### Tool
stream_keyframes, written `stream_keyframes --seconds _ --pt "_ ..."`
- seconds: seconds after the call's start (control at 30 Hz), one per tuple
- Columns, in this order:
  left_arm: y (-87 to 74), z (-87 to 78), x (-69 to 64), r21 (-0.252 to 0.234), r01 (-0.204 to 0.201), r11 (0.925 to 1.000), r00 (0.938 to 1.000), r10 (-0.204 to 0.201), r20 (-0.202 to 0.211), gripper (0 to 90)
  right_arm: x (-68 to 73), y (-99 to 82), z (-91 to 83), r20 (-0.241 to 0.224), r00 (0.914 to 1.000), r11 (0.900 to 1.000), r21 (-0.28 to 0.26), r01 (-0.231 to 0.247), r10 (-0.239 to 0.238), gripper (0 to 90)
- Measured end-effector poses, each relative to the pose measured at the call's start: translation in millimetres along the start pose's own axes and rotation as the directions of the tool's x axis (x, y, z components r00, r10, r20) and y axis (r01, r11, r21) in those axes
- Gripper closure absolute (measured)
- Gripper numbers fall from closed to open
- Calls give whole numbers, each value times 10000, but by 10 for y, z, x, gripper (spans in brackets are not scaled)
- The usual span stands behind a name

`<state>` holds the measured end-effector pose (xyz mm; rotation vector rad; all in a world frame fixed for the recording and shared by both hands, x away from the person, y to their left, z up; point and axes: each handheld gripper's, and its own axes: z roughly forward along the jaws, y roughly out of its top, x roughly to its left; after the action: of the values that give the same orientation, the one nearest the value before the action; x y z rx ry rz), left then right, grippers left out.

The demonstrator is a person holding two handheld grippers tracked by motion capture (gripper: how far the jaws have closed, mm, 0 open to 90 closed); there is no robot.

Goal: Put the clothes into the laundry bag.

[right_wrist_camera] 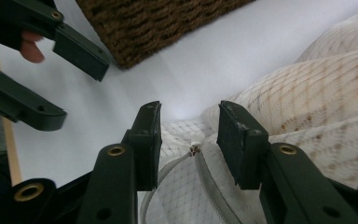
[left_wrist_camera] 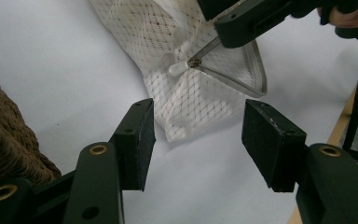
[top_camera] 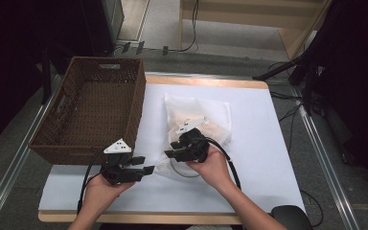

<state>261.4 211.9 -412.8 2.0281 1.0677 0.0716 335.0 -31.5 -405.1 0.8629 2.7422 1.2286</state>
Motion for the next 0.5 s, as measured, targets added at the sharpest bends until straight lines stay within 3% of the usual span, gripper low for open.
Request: stream_keyframes --seconds 0.5 --pt "-7 44 -30 163 -123 9998 9999 124 -51 446 -154 -215 238 228 9994 9981 544 -274 262 583"
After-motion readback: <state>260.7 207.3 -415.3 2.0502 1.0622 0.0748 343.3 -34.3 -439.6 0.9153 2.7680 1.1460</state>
